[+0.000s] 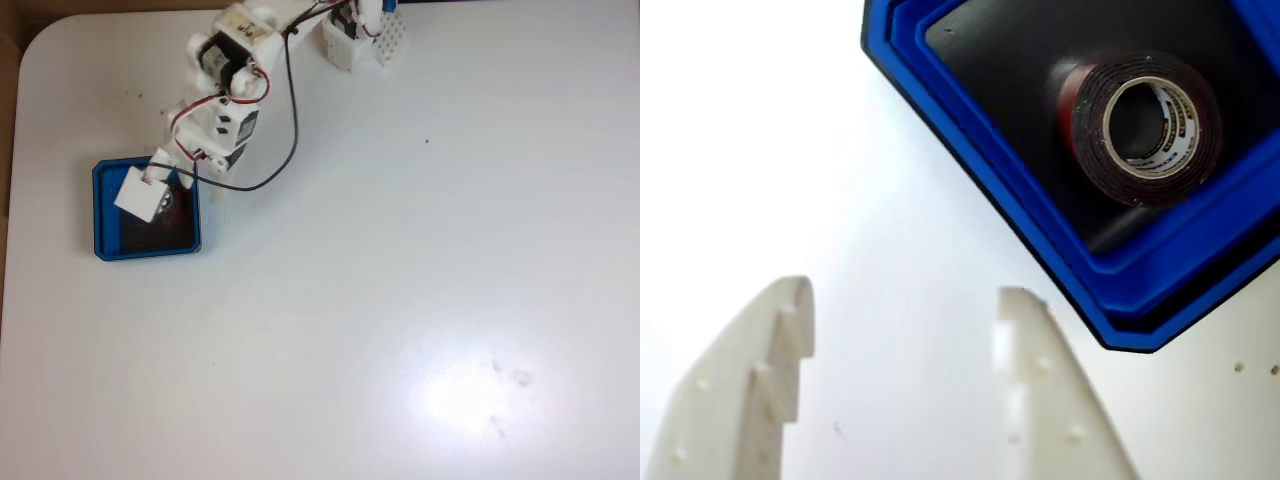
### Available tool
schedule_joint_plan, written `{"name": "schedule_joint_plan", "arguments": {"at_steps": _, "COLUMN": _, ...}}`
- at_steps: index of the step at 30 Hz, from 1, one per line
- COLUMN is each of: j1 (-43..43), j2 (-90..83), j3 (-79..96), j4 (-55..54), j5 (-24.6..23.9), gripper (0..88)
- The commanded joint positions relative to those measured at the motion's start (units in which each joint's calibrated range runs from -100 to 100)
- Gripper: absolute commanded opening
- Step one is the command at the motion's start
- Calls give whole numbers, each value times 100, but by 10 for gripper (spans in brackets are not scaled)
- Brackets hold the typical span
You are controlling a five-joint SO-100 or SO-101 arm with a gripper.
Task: Pick the red roll and drop it in the blue box
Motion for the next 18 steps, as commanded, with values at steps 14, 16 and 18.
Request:
{"name": "schedule_joint_plan", "arguments": {"at_steps": 14, "j1": -1838, "j2": -3467, "j3": 4546, "j4": -2524, "j5": -46, "gripper": 166}}
{"name": "schedule_joint_plan", "arguments": {"at_steps": 16, "j1": -2102, "j2": -3935, "j3": 5094, "j4": -2871, "j5": -46, "gripper": 166}}
{"name": "schedule_joint_plan", "arguments": {"at_steps": 18, "j1": -2366, "j2": -4386, "j3": 5633, "j4": -3176, "j5": -46, "gripper": 166}}
